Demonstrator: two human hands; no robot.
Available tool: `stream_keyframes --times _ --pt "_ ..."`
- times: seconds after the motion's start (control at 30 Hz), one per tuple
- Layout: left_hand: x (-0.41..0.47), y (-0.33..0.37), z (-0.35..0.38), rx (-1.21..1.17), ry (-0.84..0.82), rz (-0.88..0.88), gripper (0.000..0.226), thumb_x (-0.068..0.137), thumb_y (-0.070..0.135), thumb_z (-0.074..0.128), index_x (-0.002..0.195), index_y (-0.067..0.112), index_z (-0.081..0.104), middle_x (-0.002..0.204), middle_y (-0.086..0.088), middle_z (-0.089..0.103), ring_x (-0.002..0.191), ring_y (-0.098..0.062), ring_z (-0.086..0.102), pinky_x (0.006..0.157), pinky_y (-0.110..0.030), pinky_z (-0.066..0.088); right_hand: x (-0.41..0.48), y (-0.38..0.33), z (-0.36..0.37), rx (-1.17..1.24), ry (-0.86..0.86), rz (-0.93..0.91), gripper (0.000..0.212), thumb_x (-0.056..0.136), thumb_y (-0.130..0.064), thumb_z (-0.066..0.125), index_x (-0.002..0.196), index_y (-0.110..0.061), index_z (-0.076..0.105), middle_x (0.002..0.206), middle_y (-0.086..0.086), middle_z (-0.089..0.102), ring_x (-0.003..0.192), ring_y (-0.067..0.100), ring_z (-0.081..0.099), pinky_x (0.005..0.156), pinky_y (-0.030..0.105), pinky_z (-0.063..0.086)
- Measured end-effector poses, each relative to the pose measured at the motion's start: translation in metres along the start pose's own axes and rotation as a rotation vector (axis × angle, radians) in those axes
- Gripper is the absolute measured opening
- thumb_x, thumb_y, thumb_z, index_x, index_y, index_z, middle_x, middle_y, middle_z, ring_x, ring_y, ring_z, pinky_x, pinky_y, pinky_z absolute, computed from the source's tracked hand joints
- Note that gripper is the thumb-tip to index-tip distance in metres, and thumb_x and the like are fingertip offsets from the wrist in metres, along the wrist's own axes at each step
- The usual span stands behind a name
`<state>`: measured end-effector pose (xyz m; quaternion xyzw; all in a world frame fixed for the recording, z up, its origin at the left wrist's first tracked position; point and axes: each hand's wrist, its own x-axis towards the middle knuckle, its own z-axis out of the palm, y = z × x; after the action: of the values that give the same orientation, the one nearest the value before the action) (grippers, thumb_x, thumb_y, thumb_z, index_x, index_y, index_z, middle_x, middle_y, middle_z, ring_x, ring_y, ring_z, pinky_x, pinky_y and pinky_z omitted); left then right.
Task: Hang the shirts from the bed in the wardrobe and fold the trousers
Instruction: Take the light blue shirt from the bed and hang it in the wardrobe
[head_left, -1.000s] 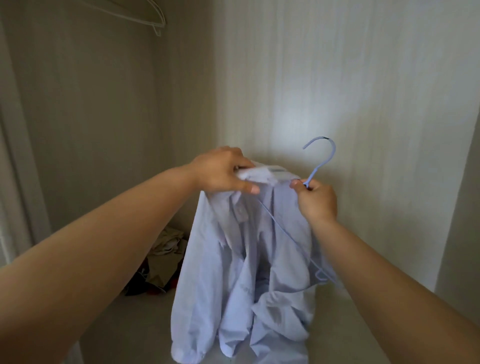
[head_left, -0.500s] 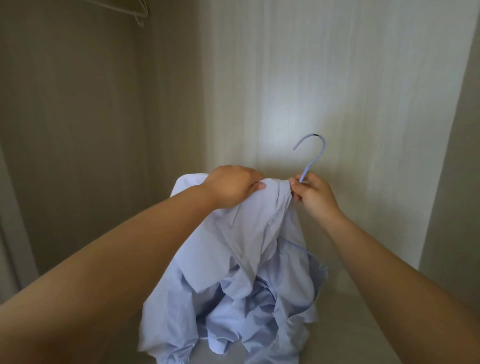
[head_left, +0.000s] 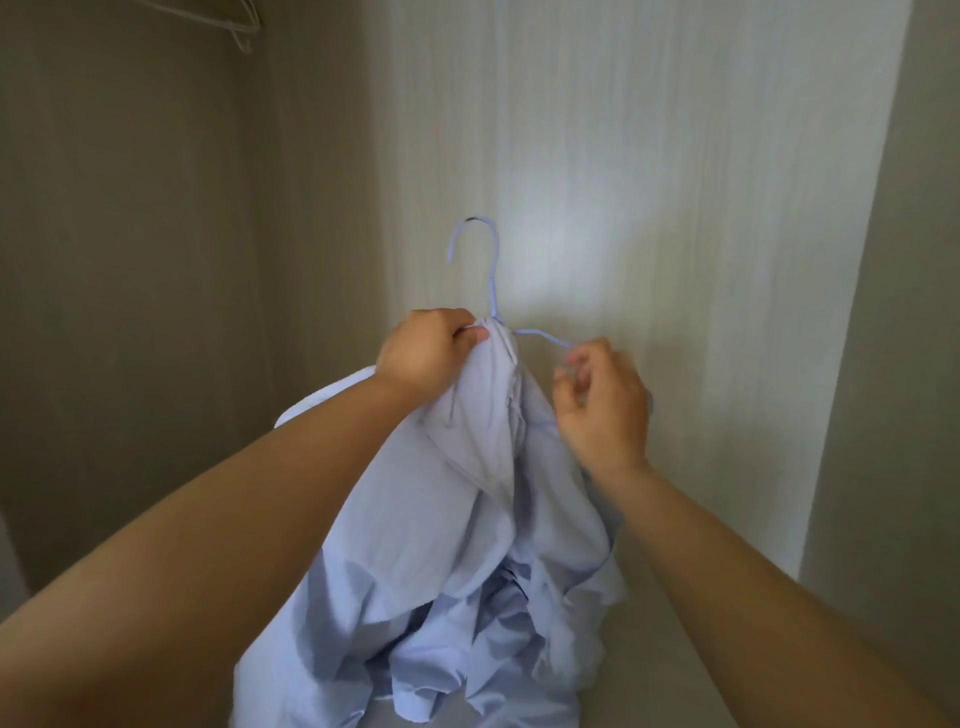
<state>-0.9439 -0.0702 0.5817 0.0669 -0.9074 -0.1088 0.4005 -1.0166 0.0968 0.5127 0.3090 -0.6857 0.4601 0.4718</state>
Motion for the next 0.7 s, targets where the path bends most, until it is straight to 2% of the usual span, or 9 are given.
stream_keyframes --times 0.1,0.17,0.23,0.3,0.33,0.4,0.53,0.6,0.7 --pt "0.0 -0.011 -0.003 -0.105 0.095 -0.149 0.033 0.096 0.031 0.05 0.075 0.007 0.056 0.076 -0.01 0.06 0.077 -0.028 0.051 0.061 -0.033 0.034 -0.043 0.014 0.006 -0.098 -0.093 -0.086 0.022 0.078 -0.031 0.053 0.07 -0.01 0.056 0.058 0.004 0.053 0.053 0.028 0.054 0.048 0.026 0.04" --pt "0.001 -0.019 -0.006 -0.188 0.153 -0.232 0.03 0.096 0.03 0.05 0.078 0.007 0.057 0.083 -0.017 0.063 0.083 -0.032 0.054 0.067 -0.032 0.036 -0.065 0.023 0.013 -0.104 -0.112 -0.091 0.025 0.078 -0.035 0.049 0.067 -0.012 0.052 0.059 0.0 0.049 0.051 0.025 0.05 0.047 0.024 0.035" --pt "0.003 -0.024 -0.01 -0.25 0.208 -0.277 0.03 0.096 0.027 0.05 0.071 0.012 0.051 0.077 -0.018 0.061 0.082 -0.032 0.054 0.066 -0.031 0.034 -0.079 0.031 0.019 -0.037 -0.091 0.105 0.025 0.079 -0.037 0.056 0.07 -0.016 0.045 0.062 -0.006 0.043 0.053 0.02 0.045 0.051 0.023 0.032" --pt "0.005 -0.028 -0.015 -0.332 0.247 -0.286 0.03 0.096 0.026 0.05 0.07 0.013 0.052 0.069 -0.01 0.057 0.074 -0.026 0.049 0.064 -0.028 0.033 -0.091 0.038 0.026 0.001 -0.163 0.375 0.035 0.078 -0.042 0.066 0.074 -0.02 0.038 0.066 -0.01 0.04 0.059 0.018 0.046 0.051 0.025 0.032" --pt "0.006 -0.03 -0.017 -0.391 0.261 -0.287 0.028 0.097 0.026 0.05 0.072 0.012 0.056 0.067 -0.006 0.054 0.072 -0.022 0.047 0.063 -0.027 0.034 -0.097 0.039 0.03 0.006 -0.253 0.476 0.04 0.074 -0.047 0.069 0.077 -0.022 0.039 0.07 -0.009 0.042 0.064 0.018 0.048 0.053 0.026 0.036" --pt "0.005 -0.033 -0.021 -0.496 0.289 -0.292 0.029 0.097 0.026 0.049 0.077 0.008 0.059 0.066 -0.001 0.05 0.066 -0.015 0.041 0.057 -0.02 0.036 -0.105 0.035 0.037 0.024 -0.427 0.568 0.054 0.064 -0.061 0.07 0.092 -0.024 0.043 0.088 -0.009 0.046 0.082 0.014 0.05 0.068 0.026 0.044" --pt "0.003 -0.034 -0.026 -0.619 0.302 -0.295 0.028 0.097 0.022 0.049 0.083 0.004 0.064 0.069 0.001 0.055 0.064 -0.009 0.044 0.052 -0.011 0.037 -0.102 0.011 0.051 -0.083 -0.613 0.478 0.085 0.059 -0.074 0.063 0.122 -0.02 0.044 0.12 -0.001 0.042 0.112 0.02 0.045 0.093 0.034 0.04" --pt "0.003 -0.031 -0.028 -0.661 0.306 -0.302 0.028 0.098 0.021 0.049 0.074 0.016 0.063 0.061 0.01 0.055 0.056 0.0 0.046 0.051 -0.009 0.038 -0.101 -0.001 0.059 -0.18 -0.729 0.45 0.081 0.066 -0.068 0.062 0.127 -0.018 0.044 0.127 0.003 0.041 0.118 0.026 0.043 0.096 0.039 0.037" --pt "0.001 -0.03 -0.034 -0.708 0.297 -0.299 0.031 0.098 0.021 0.05 0.069 0.023 0.061 0.05 0.019 0.054 0.047 0.006 0.045 0.051 -0.008 0.038 -0.096 -0.005 0.064 -0.278 -0.854 0.45 0.043 0.086 -0.042 0.055 0.117 -0.011 0.053 0.122 0.008 0.05 0.111 0.03 0.05 0.093 0.037 0.041"
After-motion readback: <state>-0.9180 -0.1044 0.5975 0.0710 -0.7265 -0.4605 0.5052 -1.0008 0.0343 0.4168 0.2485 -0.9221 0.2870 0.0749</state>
